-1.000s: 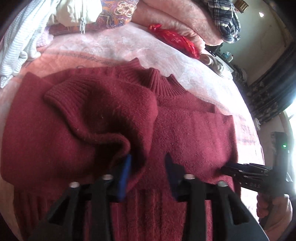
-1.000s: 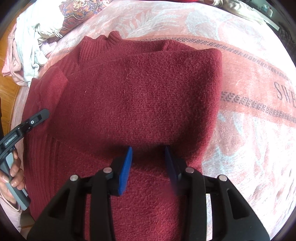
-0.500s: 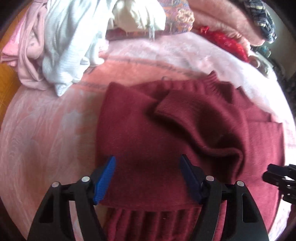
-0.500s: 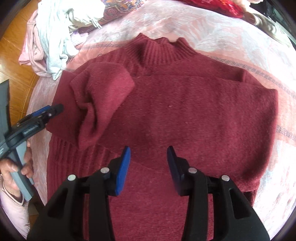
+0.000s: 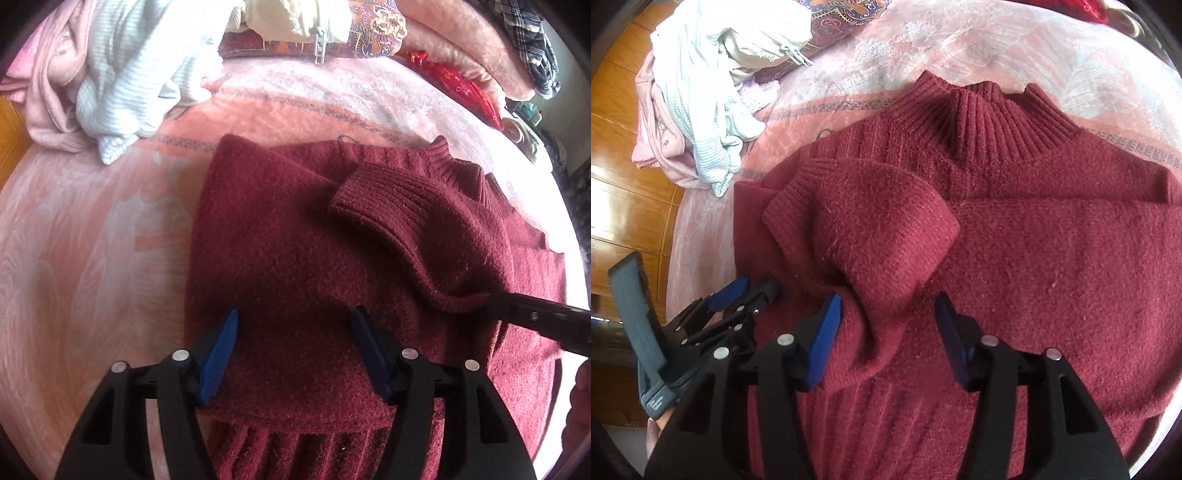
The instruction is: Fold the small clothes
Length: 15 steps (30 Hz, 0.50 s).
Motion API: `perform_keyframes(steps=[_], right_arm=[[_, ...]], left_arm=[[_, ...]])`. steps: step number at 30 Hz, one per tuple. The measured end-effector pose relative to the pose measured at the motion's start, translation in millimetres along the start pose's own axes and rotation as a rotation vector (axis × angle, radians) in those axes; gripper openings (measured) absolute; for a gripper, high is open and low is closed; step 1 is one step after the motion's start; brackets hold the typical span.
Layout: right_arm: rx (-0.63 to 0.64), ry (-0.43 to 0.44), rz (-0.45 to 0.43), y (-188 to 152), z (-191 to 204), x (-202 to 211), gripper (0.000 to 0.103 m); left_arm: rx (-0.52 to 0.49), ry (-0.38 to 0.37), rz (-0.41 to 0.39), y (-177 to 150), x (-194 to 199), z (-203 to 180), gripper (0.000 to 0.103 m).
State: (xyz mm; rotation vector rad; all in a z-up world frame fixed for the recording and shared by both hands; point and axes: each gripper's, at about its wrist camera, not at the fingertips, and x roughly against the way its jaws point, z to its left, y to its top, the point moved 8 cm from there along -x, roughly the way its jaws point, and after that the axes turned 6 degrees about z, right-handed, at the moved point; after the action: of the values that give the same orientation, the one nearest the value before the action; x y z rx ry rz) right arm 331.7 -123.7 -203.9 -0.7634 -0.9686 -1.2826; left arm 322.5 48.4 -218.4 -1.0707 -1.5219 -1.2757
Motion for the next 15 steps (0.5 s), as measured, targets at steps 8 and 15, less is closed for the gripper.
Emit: perform_keyframes(steps=[8, 15], right_arm=[[0.091, -0.029, -0.109, -6, -18, 46, 0.011], [0.018, -0.117, -0.039, -25, -83, 32, 0.034]], left_arm=[[0.037, 0.033, -0.079, 8, 19, 8, 0.065], [-0.001, 0.102, -0.028, 1, -7, 5, 0.068]])
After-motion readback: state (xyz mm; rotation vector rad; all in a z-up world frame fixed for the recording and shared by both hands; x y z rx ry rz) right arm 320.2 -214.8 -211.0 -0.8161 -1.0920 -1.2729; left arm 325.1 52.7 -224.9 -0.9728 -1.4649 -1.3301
